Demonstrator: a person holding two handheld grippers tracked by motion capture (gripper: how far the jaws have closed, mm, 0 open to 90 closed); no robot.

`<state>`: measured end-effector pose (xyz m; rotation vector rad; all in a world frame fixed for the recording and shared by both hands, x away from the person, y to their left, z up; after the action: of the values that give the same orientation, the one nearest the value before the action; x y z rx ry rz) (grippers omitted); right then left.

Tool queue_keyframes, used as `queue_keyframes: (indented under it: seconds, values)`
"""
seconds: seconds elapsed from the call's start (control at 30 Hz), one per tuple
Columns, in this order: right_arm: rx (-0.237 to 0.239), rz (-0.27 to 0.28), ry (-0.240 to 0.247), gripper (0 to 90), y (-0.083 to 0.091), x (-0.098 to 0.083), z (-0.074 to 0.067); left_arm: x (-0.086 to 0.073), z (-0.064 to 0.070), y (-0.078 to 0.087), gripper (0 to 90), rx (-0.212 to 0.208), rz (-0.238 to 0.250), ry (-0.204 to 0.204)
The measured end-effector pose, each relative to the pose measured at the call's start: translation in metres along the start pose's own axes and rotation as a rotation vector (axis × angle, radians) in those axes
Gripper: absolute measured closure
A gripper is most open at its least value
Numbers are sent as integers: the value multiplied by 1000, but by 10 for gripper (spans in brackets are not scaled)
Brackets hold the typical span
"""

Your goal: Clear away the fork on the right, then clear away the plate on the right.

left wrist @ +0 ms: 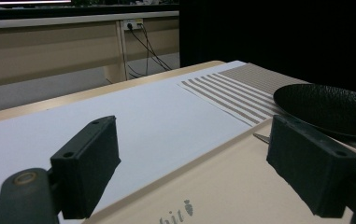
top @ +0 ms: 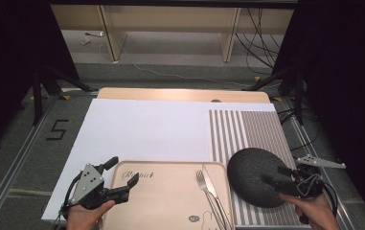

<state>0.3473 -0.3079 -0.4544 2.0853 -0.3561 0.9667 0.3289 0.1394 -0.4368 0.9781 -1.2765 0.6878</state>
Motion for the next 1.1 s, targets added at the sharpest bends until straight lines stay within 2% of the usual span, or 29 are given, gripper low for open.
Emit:
queue_keyframes:
  seconds: [0.5, 0.87, 1.1]
  values:
    - [-24, -1, -39, 173, 7, -8, 14, 0, 1, 0, 163, -1, 1, -6]
    - [-73, -7, -84, 173, 15, -16, 35, 0, 1, 2, 163, -5, 3, -7]
    - [-105, -27, -133, 174, 19, -25, 51, -1, 3, 1, 162, -9, 1, -16]
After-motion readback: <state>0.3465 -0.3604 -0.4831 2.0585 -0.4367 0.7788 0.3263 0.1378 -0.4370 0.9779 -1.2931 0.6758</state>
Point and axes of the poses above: each handheld gripper's, and its own axes: y roughly backward along the jaws, x roughly out of its top, z roughly to its right, the point moved 8 cm from there along -y, roughly forward along the jaws, and after that the axes turned 9 degrees about x, right-handed, at the moved point
